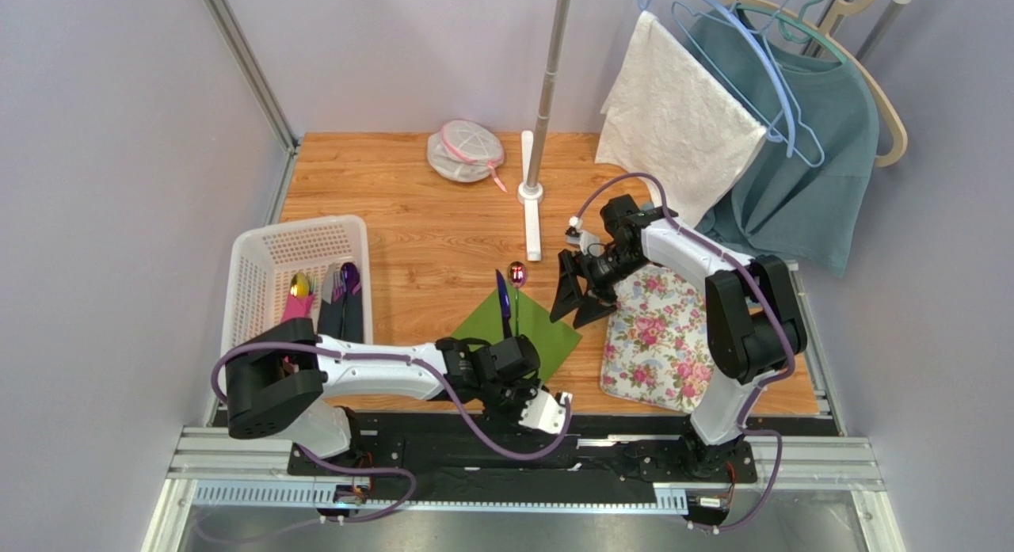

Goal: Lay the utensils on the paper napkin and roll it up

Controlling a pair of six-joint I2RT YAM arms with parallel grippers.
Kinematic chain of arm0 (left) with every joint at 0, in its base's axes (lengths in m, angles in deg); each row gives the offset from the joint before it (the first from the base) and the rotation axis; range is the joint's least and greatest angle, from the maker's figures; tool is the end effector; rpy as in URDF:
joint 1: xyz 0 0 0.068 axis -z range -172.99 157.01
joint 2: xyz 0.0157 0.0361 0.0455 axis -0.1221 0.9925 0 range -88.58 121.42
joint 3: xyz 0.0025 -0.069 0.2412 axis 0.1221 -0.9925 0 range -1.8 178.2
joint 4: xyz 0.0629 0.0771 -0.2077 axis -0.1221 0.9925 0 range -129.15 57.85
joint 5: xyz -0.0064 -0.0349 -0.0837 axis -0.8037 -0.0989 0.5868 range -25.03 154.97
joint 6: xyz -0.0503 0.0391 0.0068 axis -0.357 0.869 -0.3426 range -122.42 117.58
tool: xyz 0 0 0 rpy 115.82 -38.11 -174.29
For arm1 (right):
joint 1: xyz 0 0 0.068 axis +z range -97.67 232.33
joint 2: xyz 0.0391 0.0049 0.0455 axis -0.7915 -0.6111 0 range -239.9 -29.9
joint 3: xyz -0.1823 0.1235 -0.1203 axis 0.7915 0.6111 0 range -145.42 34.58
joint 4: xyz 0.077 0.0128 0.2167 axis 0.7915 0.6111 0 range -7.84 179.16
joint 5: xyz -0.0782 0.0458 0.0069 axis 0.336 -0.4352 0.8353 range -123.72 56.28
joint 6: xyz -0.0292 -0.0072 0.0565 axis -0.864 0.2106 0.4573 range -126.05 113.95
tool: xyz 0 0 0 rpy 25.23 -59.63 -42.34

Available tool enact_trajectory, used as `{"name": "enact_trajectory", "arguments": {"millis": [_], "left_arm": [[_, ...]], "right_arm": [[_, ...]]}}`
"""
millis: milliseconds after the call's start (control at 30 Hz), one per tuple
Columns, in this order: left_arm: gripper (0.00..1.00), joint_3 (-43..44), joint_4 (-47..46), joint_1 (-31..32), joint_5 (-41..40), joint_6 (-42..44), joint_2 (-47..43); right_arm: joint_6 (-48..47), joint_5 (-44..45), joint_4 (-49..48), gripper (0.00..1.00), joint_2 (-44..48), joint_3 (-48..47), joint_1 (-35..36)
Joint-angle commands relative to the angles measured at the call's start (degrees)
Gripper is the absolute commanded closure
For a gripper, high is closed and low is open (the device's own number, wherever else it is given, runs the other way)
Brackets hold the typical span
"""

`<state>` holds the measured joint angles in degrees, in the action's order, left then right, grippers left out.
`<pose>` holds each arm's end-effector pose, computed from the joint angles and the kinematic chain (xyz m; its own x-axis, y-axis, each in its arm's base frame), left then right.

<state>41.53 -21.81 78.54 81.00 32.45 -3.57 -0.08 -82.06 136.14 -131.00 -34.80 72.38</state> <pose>0.0693 -0.2504 0.1538 0.3240 0.7642 -0.5577 0.9402 -0.3256 0.1000 0.2558 0.1328 0.1835 -0.9608 -0.2771 0.0029 -0.1817 0.6375 0.7487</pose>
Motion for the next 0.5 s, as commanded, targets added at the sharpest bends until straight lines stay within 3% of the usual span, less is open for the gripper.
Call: {"name": "enact_trajectory", "arguments": {"millis": [0, 300, 467], "left_arm": [[0.62, -1.32, -3.8, 1.33, -2.4, -0.42, 0.51], [0.64, -2.46, -6.18, 1.86, -3.99, -0.07, 2.35], [0.75, -2.37, -6.53, 1.86, -4.43, -0.33, 2.7]], "right_arm": [[0.09, -0.35, -0.19, 0.29, -0.85, -1.54, -0.37], [0.09, -0.44, -0.19, 0.29, -1.12, -1.63, -0.54], [0.17, -0.35, -0.1, 0.28, -1.38, -1.72, -0.46]]}}
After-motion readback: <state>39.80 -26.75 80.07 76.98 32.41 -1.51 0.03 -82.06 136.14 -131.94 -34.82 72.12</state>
